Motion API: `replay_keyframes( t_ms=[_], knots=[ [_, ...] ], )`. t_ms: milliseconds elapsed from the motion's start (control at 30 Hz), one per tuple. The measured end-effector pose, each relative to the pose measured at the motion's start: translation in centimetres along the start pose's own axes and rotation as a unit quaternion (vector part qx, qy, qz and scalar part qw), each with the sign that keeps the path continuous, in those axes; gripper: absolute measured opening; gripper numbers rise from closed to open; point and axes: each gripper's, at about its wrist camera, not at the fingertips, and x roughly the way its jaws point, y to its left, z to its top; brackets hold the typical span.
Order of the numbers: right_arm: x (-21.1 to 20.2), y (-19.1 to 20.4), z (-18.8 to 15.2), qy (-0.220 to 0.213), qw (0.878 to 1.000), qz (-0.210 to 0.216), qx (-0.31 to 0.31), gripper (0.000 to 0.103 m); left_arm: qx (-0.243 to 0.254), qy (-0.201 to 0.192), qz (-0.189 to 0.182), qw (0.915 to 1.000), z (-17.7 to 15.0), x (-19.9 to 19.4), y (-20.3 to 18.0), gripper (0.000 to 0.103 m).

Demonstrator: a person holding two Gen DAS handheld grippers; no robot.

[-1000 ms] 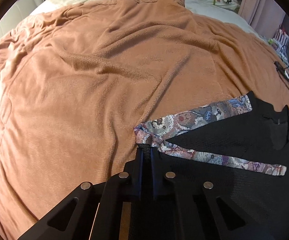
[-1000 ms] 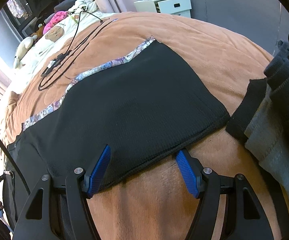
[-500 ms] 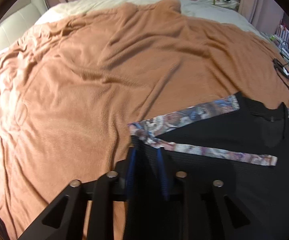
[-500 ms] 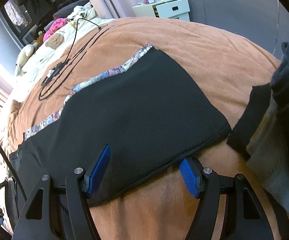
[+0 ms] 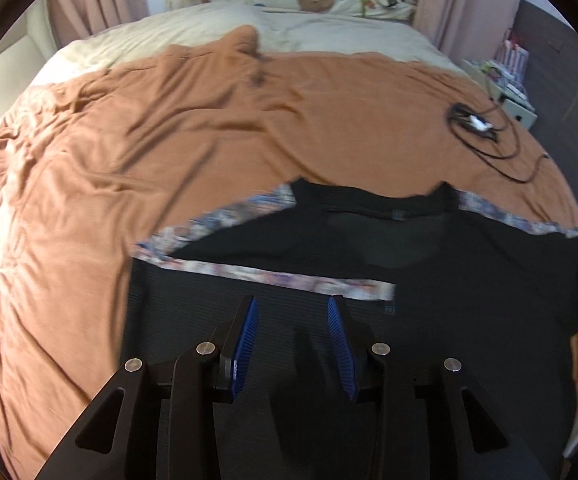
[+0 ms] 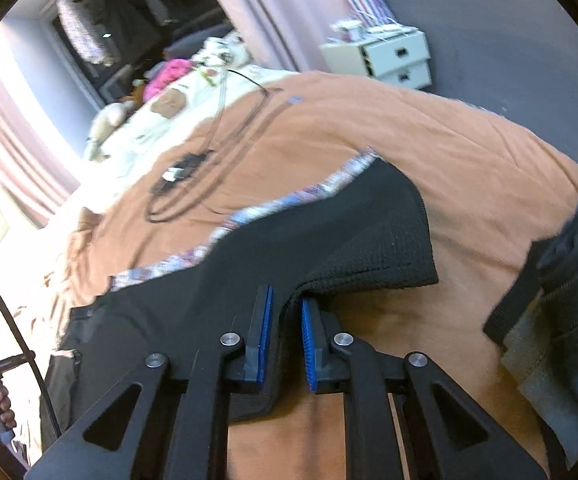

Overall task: Fold small clothes
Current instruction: 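Grasp the opposite side edge with the right gripper and fold it inward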

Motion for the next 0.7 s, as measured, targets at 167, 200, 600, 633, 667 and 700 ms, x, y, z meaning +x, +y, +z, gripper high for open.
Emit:
replay_keyframes(
  t_ms=[167,200,600,633,667,700],
  knots=[
    [-0.9,0.6,0.2,-0.008,0.999,0.048,-0.008,0.011,0.001,0.005,-0.027,0.9996,-1.0,-0.6,-3.6,0.039],
    [-1.1,0.7,0.2,-0.010,0.998,0.057,-0.008,0.011,0.000,0.006,-0.031,0.9995,-1.1,-0.6,-4.0,0.039],
    [-1.1,2.6,-1.1,-0.002,0.985,0.169,-0.039,0.011,0.003,0.015,-0.057,0.9983,-2.8,-1.4,-7.3,0.039],
    [-1.0,3.0,-1.3,0.001,0.983,0.175,-0.045,0.011,0.001,0.014,-0.057,0.9983,-2.9,-1.6,-7.2,0.039],
    [-0.8,3.4,-1.5,0.006,0.982,0.184,-0.052,0.011,0.000,0.013,-0.057,0.9983,-3.0,-1.8,-7.2,0.039],
    [-0.7,3.4,-1.6,0.011,0.980,0.189,-0.057,0.011,-0.002,0.013,-0.056,0.9984,-3.1,-2.0,-7.0,0.039]
  ],
)
